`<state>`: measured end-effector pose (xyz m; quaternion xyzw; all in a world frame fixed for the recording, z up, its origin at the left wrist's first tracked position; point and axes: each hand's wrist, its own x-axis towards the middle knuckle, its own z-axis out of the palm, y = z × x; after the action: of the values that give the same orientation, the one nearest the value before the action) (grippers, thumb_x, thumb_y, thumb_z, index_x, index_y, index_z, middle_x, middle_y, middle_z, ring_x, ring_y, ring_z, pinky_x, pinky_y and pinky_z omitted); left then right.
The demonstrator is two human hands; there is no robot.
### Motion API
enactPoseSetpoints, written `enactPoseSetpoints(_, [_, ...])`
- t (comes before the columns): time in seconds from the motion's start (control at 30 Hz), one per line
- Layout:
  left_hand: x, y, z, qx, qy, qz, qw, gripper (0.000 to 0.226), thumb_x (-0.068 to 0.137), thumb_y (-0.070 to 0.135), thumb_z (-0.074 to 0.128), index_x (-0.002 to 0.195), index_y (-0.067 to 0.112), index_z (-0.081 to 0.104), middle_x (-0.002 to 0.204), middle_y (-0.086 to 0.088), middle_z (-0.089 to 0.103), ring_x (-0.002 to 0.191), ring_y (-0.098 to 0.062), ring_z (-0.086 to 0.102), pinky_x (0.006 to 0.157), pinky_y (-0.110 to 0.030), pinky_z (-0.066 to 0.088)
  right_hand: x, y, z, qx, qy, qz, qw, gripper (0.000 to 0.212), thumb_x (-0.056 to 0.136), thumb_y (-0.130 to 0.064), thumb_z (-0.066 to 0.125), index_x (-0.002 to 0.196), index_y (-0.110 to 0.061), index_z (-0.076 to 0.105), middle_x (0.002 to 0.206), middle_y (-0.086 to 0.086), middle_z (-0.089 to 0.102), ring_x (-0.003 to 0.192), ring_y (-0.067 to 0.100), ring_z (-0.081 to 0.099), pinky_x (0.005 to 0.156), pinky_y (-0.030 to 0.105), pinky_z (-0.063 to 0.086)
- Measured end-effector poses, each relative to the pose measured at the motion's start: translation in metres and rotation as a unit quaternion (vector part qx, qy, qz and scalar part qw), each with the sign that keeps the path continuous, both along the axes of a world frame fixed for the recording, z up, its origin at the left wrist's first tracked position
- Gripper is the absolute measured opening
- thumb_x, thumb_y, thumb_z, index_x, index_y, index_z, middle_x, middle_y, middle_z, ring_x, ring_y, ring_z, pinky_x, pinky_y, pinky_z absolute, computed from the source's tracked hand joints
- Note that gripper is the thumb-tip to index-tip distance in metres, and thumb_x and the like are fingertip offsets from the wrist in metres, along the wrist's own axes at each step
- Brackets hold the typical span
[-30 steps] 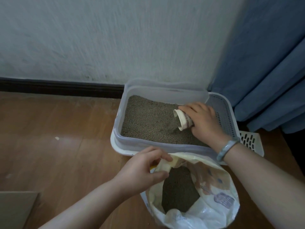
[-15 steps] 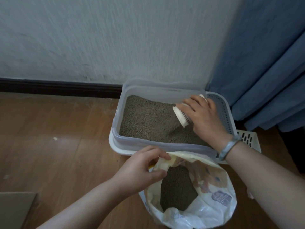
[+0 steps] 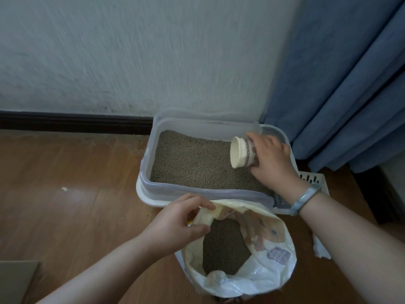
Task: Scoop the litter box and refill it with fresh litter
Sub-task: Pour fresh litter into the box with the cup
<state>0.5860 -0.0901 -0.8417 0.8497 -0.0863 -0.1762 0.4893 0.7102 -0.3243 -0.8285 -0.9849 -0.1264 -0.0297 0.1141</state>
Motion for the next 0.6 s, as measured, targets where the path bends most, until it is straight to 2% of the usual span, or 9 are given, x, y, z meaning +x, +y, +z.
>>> enactPoseSetpoints(0.13, [-0.002, -0.002, 0.002, 0.001, 0.006, 0.0, 1.0, 0.043, 0.064, 0.038, 0.068, 0.104, 0.049, 0.057, 0.104, 0.021, 0.054, 0.089, -0.008, 0.056, 0.08, -0.034, 0.051, -0.009, -0.002, 0.011, 0.113, 0.056, -0.035, 0.991, 0.087, 0.068, -0.032, 0.079, 0.139, -0.025, 0.031, 0.141, -0.003, 0.041, 0.131, 0.021, 0.034, 0.098, 0.041, 0.027])
enactPoseSetpoints(0.23, [-0.006, -0.001, 0.004, 0.005, 0.003, -0.013, 1.0, 0.053, 0.061, 0.042, 0.066, 0.111, 0.052, 0.054, 0.111, 0.023, 0.052, 0.095, -0.009, 0.057, 0.084, -0.038, 0.051, -0.025, -0.005, 0.027, 0.266, 0.117, -0.02, 0.957, 0.086, 0.065, -0.028, 0.084, 0.136, -0.024, 0.036, 0.136, -0.003, 0.046, 0.124, 0.015, 0.043, 0.101, 0.033, 0.035])
enactPoseSetpoints(0.33, [-0.01, 0.001, 0.007, 0.021, 0.008, -0.034, 0.999, 0.063, 0.063, 0.031, 0.07, 0.119, 0.052, 0.049, 0.115, 0.028, 0.049, 0.098, -0.006, 0.056, 0.087, -0.034, 0.05, -0.048, -0.009, 0.058, 0.339, 0.186, 0.022, 0.922, 0.082, 0.064, -0.023, 0.085, 0.132, -0.03, 0.04, 0.128, -0.013, 0.052, 0.117, 0.002, 0.049, 0.1, 0.023, 0.041])
enactPoseSetpoints(0.47, [-0.012, 0.004, 0.01, 0.033, 0.014, -0.06, 0.998, 0.079, 0.068, 0.013, 0.07, 0.129, 0.051, 0.039, 0.126, 0.031, 0.044, 0.109, 0.003, 0.051, 0.088, -0.024, 0.049, -0.079, -0.017, 0.1, 0.313, 0.315, 0.134, 0.886, 0.081, 0.063, -0.017, 0.085, 0.128, -0.041, 0.042, 0.119, -0.028, 0.054, 0.114, -0.013, 0.047, 0.09, 0.005, 0.039])
enactPoseSetpoints(0.53, [-0.011, 0.004, 0.012, 0.036, 0.013, -0.066, 0.997, 0.082, 0.069, 0.009, 0.069, 0.131, 0.052, 0.037, 0.13, 0.031, 0.042, 0.116, 0.008, 0.045, 0.089, -0.02, 0.048, -0.09, -0.016, 0.105, 0.282, 0.389, 0.163, 0.862, 0.081, 0.064, -0.013, 0.084, 0.127, -0.044, 0.042, 0.117, -0.031, 0.054, 0.111, -0.015, 0.047, 0.085, 0.004, 0.041])
enactPoseSetpoints(0.6, [-0.011, 0.003, 0.012, 0.045, 0.009, -0.066, 0.997, 0.083, 0.069, 0.009, 0.069, 0.135, 0.048, 0.037, 0.131, 0.029, 0.042, 0.118, 0.009, 0.043, 0.091, -0.018, 0.047, -0.099, -0.011, 0.096, 0.211, 0.417, 0.196, 0.862, 0.079, 0.066, -0.017, 0.083, 0.127, -0.046, 0.041, 0.117, -0.031, 0.051, 0.111, -0.014, 0.046, 0.089, 0.009, 0.042])
